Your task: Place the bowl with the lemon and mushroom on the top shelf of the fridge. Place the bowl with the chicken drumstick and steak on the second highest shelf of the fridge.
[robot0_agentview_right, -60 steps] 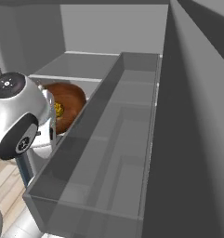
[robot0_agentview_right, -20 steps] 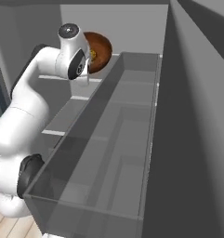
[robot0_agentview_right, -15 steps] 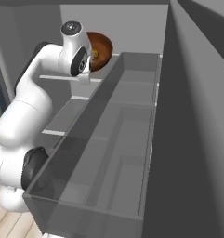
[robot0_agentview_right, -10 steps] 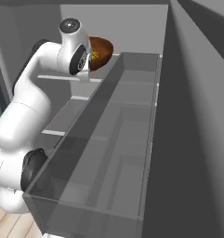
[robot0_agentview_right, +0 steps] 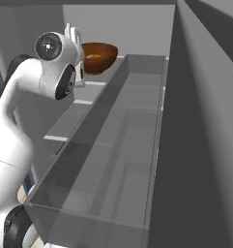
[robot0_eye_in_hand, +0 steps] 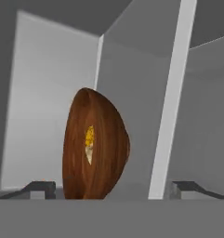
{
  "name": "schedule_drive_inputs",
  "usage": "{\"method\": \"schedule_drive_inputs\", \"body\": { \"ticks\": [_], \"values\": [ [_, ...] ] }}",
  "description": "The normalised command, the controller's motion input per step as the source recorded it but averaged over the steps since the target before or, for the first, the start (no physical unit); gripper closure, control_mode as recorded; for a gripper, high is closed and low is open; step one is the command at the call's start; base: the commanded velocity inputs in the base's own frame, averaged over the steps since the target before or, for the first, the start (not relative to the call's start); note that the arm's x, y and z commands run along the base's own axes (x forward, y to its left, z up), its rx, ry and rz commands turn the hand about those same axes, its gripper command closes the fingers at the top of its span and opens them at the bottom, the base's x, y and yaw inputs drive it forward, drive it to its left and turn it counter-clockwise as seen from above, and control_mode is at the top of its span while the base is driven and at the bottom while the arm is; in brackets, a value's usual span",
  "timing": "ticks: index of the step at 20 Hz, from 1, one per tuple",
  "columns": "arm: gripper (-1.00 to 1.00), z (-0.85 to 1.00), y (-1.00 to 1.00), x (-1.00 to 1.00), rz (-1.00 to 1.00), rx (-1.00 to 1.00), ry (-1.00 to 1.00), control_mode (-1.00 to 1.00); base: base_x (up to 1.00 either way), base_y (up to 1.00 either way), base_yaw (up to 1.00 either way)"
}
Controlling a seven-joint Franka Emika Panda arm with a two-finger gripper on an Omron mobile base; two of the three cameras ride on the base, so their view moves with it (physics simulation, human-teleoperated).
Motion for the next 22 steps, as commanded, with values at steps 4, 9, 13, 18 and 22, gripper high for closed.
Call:
{"method": "schedule_drive_inputs", "body": {
  "ticks": [4,9,13,18,22],
  "values": [
    [-1.0,0.56,0.0,-1.0,0.0,0.0,-0.34,-1.0,0.0,0.0,0.0],
    [-1.0,0.36,0.01,-1.0,0.0,0.0,-0.12,-1.0,0.0,0.0,0.0],
    [-1.0,0.01,0.06,-1.0,0.0,-0.01,0.0,-1.0,0.0,0.0,0.0],
    [-1.0,-0.06,0.11,-1.0,0.03,-0.05,0.15,-1.0,0.0,0.0,0.0],
    [-1.0,-0.19,0.15,-1.0,0.08,-0.1,0.37,-1.0,0.0,0.0,0.0]
  ]
}}
